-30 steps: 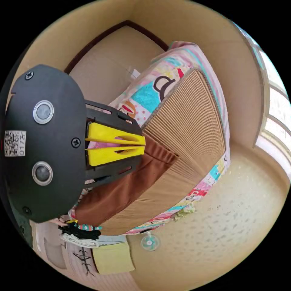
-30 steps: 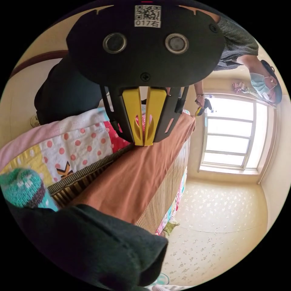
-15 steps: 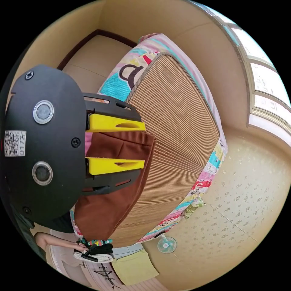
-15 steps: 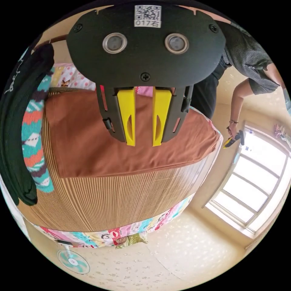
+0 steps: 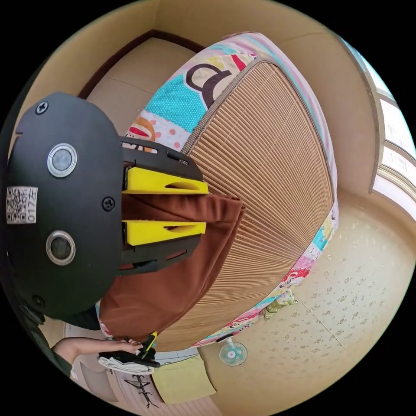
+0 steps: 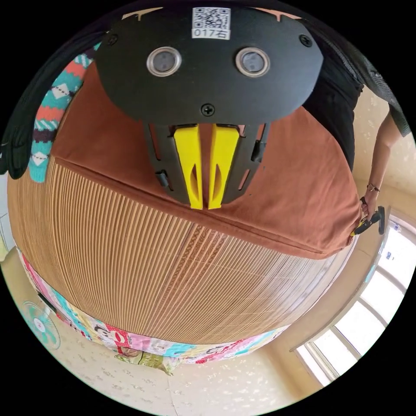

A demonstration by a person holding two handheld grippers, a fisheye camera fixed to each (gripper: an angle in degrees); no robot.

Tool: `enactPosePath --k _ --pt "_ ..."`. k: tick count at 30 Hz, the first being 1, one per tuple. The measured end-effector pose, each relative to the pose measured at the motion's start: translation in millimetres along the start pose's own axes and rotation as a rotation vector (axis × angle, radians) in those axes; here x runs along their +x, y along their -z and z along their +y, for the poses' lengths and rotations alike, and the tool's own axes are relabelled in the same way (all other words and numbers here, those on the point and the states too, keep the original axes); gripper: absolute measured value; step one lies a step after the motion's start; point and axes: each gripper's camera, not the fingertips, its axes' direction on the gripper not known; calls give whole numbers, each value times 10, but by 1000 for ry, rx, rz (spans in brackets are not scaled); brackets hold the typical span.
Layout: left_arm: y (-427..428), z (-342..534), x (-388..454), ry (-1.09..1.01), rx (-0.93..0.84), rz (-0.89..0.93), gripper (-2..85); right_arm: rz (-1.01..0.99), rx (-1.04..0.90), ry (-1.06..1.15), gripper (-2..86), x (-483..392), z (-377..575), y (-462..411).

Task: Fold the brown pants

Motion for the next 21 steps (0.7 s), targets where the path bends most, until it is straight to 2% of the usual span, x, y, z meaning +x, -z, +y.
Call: enactPosePath --k 3,5,8,11,15,18,21 --pt "332 187 110 -35 144 27 90 -51 20 33 14 -115 136 -22" --pt "599 330 196 -51 245 65 89 -1 52 37 10 -213 236 2" --pt "797 359 287 -64 317 99 89 89 245 -53 9 -303 402 334" --pt "784 219 260 -17 332 128 89 53 365 -137 14 -252 330 655" --pt "550 40 148 57 328 125 90 -91 328 -51 45 -253 -1 570" --pt "312 -9 -21 133 285 111 89 -130 141 154 108 -547 -193 221" --pt "235 77 -156 147 280 114 89 118 -20 299 111 -975 -186 -236"
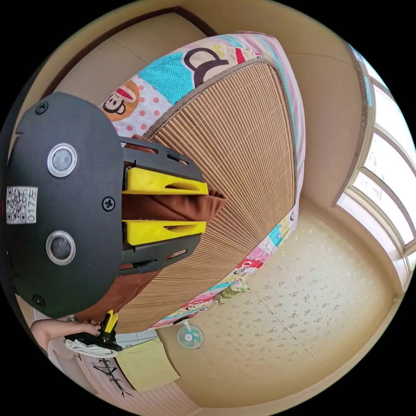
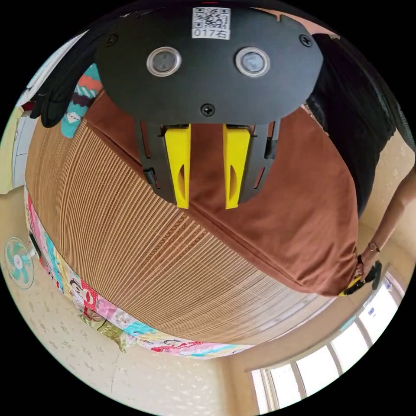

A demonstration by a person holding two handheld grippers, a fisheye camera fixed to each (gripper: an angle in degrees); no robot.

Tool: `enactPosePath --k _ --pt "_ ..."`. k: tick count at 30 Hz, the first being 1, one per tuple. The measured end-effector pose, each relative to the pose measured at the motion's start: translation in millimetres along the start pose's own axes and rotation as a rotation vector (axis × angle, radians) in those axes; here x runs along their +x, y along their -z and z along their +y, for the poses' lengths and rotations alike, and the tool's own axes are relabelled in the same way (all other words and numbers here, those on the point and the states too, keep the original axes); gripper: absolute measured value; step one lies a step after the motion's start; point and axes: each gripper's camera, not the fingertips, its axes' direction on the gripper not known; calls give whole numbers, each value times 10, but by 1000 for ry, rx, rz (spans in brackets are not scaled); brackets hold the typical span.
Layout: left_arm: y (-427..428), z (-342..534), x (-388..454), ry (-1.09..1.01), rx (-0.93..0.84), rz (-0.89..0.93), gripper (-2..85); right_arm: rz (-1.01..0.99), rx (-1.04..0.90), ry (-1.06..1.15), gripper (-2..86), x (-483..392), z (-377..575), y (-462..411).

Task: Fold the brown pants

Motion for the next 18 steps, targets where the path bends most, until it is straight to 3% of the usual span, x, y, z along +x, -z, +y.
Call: enactPosePath --k 1,5,13,18 --pt "22 32 -40 -14 5 -1 89 102 -59 20 104 -131 -26 -176" --pt "56 77 -191 -39 -27 -12 90 158 20 68 84 -377 6 -272" --pt "82 93 -378 -90 -122 104 90 -32 -188 -55 22 -147 -391 -334" --pt "342 225 -521 -87 -71 196 89 267 -268 41 9 -697 -515 -369"
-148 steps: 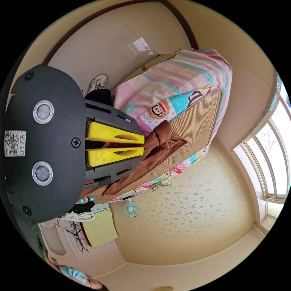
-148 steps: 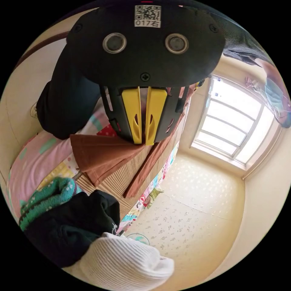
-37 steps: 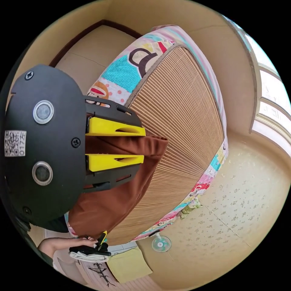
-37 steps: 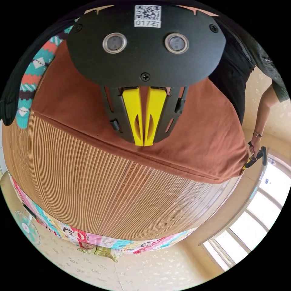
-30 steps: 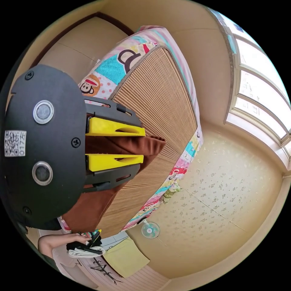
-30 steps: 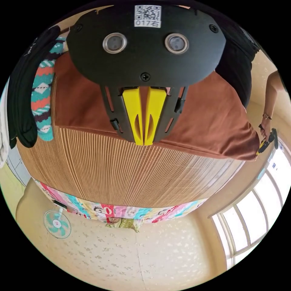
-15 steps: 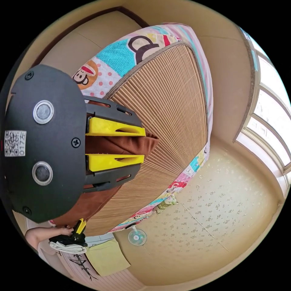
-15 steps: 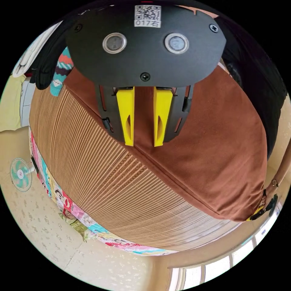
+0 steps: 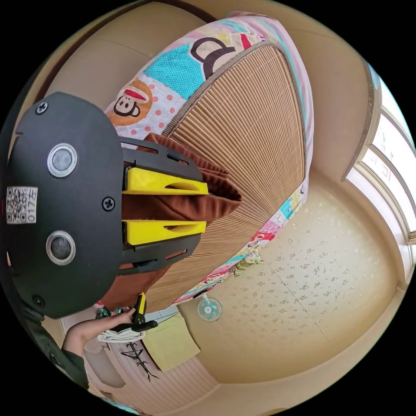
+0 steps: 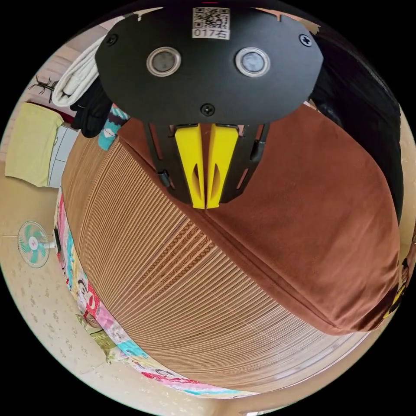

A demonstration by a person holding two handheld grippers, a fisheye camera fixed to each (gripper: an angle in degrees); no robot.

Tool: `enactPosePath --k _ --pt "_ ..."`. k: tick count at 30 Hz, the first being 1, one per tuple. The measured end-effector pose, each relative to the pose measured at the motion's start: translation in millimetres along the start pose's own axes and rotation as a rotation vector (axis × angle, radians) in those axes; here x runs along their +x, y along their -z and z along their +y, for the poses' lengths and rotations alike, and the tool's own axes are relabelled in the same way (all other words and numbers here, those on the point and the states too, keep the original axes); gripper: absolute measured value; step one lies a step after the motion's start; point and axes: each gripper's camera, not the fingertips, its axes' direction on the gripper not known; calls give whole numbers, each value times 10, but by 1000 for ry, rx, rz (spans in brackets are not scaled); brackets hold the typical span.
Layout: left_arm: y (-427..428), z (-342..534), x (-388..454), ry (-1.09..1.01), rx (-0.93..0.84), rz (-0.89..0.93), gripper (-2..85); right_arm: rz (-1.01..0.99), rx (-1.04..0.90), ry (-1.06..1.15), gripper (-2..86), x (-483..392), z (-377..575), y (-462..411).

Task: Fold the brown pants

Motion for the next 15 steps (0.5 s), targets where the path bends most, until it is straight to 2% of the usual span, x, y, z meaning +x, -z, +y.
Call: enactPosePath --k 4,7,11,15 --pt "278 -22 9 -95 23 143 88 337 190 -107 6 -423 300 320" --pt "423 -83 48 -126 47 109 88 455 311 -190 5 -525 516 460" --pt "304 -281 -42 -60 86 61 88 430 277 -243 5 -333 442 353" --pt "-50 -448 -109 -11 60 -23 86 296 160 -227 7 -82 241 -49"
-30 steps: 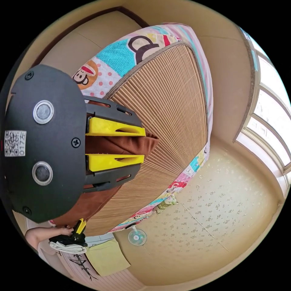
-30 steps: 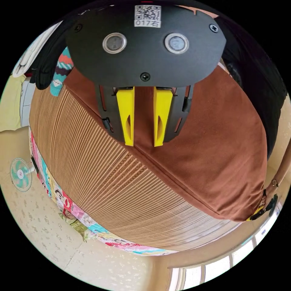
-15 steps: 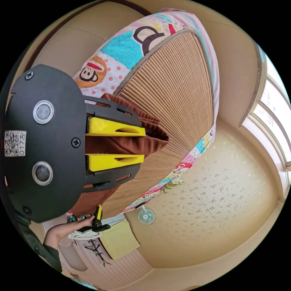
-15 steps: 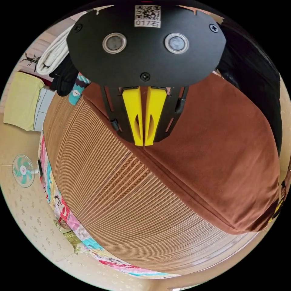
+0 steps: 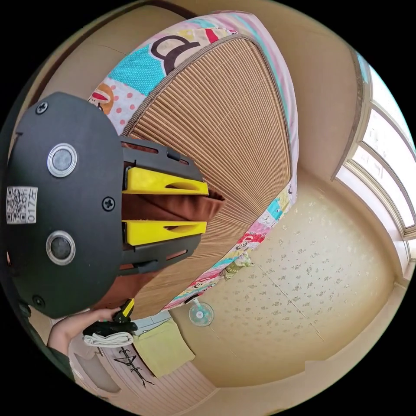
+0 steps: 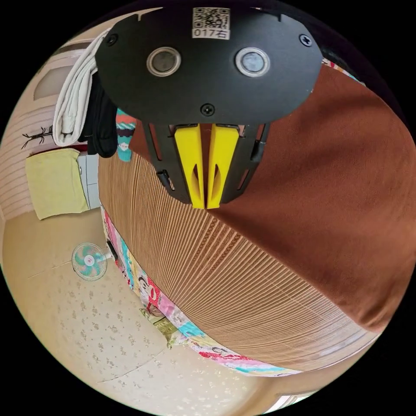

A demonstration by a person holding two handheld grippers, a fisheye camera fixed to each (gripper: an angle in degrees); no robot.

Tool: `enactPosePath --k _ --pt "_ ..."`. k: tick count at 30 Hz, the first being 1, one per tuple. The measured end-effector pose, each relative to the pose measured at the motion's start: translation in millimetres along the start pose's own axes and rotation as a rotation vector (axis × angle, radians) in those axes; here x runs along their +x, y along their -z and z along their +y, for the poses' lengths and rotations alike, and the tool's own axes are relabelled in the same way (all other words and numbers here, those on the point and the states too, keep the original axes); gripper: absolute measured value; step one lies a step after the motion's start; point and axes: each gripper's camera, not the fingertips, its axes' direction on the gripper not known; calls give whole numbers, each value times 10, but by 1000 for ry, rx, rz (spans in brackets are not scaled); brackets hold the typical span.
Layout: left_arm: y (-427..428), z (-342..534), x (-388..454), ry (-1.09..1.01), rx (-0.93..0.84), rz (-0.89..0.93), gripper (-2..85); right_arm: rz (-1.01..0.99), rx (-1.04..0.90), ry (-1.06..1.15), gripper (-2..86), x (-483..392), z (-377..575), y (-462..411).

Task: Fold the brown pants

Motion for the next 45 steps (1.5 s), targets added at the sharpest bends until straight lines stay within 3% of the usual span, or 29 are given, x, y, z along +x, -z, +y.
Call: enactPosePath --k 2,5,10,13,18,19,22,27,29,32,33,35,40,42,45 --pt "-44 32 -75 26 45 -117 79 -33 -25 -20 6 76 53 -123" --pt "272 218 -148 26 144 -100 125 -97 20 -199 5 483 369 7" --pt "368 799 -225 43 1 -170 168 -571 171 -333 4 1090 1416 259" --pt "490 1172 -260 149 67 -162 170 -767 193 -448 6 1260 1974 141" --pt "237 1405 -387 308 9 -76 189 -1071 206 -614 7 1344 2551 -145" --pt "117 1416 -375 293 -21 -33 182 -1081 209 -614 7 1339 2605 -146" --pt "14 1364 -271 225 -55 -132 94 -1010 129 -542 5 1303 2580 -168" --pt "413 1212 -281 41 -7 108 58 -853 85 -543 4 1402 2602 -100" --pt "509 1379 -564 142 51 105 64 -754 116 -550 3 1363 2679 -33" --pt "444 1789 -1099 475 84 49 112 -773 103 -501 3 1266 2720 -94" --pt "441 1858 -1161 498 105 85 120 -783 84 -521 3 1304 2724 -95" --pt "423 1949 -1209 464 145 178 135 -779 60 -514 4 1345 2699 -90" --pt "83 1735 -1140 447 -29 73 88 -780 104 -502 4 1396 2774 -138" --pt "87 1676 -1070 487 -60 113 64 -810 130 -526 4 1434 2841 -181" --pt "264 1473 -345 282 -60 224 61 -853 157 -567 5 1501 2930 -246"
